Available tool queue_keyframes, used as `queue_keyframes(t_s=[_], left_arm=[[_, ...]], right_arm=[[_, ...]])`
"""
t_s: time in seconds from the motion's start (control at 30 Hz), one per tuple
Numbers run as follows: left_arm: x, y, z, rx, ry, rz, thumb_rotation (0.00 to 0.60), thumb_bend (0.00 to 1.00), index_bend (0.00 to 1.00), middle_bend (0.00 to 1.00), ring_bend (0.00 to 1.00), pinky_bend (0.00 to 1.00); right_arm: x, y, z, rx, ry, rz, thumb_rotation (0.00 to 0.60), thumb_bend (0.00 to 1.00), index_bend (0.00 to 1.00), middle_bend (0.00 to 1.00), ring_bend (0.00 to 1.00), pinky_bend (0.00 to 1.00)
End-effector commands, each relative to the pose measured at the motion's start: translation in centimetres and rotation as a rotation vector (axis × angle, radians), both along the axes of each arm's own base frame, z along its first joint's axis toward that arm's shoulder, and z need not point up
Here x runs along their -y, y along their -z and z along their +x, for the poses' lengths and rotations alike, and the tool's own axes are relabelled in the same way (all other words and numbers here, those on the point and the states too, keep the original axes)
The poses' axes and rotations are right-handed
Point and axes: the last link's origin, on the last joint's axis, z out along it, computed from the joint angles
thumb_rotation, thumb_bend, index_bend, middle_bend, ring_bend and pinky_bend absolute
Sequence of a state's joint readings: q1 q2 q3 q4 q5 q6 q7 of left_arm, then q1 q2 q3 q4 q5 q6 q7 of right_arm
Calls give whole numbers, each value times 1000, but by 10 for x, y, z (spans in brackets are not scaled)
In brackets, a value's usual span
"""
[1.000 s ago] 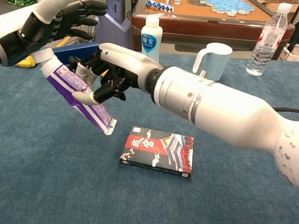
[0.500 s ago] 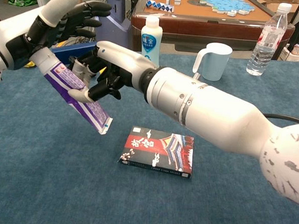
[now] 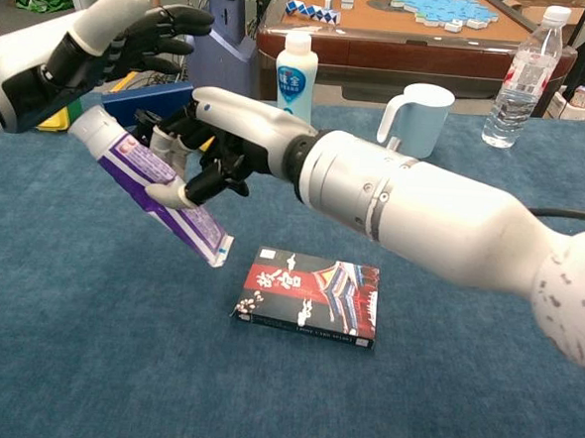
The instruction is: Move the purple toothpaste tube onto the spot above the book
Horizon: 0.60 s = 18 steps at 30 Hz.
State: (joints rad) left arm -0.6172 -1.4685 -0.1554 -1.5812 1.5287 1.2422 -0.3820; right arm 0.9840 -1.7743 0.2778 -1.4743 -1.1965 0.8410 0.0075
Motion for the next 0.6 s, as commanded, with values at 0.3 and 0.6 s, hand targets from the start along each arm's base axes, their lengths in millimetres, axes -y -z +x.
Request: queue_keyframes(t_s=[0.3, 0.6], left_arm=[[8, -22, -22, -86, -26, 33, 0, 0, 0, 0, 0, 45], [19, -30, -32, -131, -51, 35, 0, 0, 0, 0, 0, 45]], right_arm=[[29, -26, -41, -352, -106, -136, 600, 973, 1000, 839, 800, 704], [50, -27, -62, -528, -123, -213, 600, 929, 935, 758, 689, 558]])
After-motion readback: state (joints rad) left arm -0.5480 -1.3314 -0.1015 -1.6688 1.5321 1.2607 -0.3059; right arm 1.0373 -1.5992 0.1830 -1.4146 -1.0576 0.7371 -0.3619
